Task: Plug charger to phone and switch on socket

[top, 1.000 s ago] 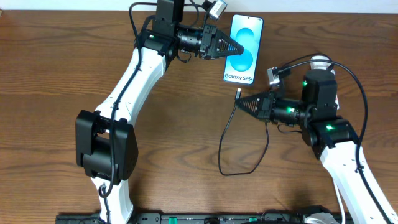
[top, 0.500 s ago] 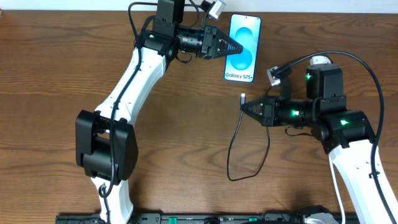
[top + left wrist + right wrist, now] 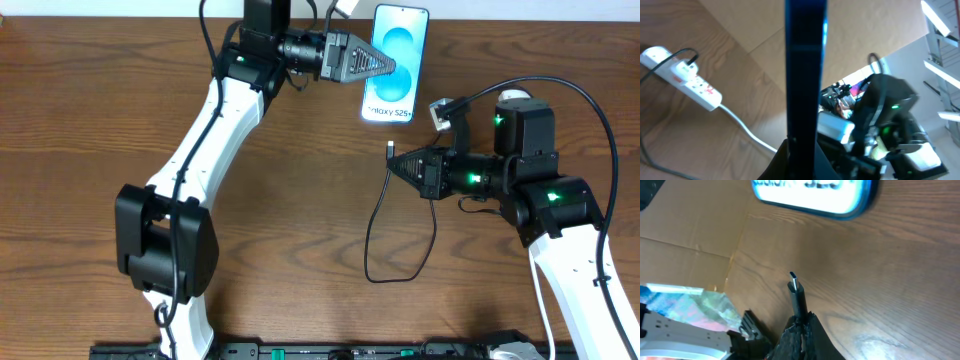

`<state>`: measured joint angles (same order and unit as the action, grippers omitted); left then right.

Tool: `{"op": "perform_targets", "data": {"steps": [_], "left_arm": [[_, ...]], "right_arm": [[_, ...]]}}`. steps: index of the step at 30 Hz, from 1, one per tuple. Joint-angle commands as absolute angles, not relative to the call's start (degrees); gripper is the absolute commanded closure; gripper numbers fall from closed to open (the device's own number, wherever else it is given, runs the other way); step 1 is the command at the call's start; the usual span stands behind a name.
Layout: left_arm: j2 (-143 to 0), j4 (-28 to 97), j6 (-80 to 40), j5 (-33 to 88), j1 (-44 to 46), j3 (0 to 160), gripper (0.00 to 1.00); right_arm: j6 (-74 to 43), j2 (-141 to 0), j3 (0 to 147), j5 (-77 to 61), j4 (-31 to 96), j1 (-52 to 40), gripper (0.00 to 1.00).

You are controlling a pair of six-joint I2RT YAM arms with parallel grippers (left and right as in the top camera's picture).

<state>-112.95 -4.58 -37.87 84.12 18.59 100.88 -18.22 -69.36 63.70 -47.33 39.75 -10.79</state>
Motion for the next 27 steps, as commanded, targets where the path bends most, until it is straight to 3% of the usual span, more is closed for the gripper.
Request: {"op": "perform_targets", "data": {"steps": [1,9,15,27], "left_arm": [[-109.8,-6.9,-49.3,85.9,18.4,101.5,0.93],[-109.8,-6.9,-63.1,84.8,18.2,101.5,0.93],[-109.8,-7.0,-60.4,83.7,18.1,101.5,0.93],[-109.8,-7.0,-52.9,84.0,18.1,101.5,0.93]], "right_arm": [[-21.5,-68.9,64.6,-49.6,39.5,-11.0,0.99],[-23.8,-68.9,64.6,-51.0,38.3,-10.9,0.99],[-25.8,-68.9,64.6,-58.3,35.3,-10.6,0.99],[-28.9,-68.9,64.6,-58.0,34.2,-8.8,0.99]]}}
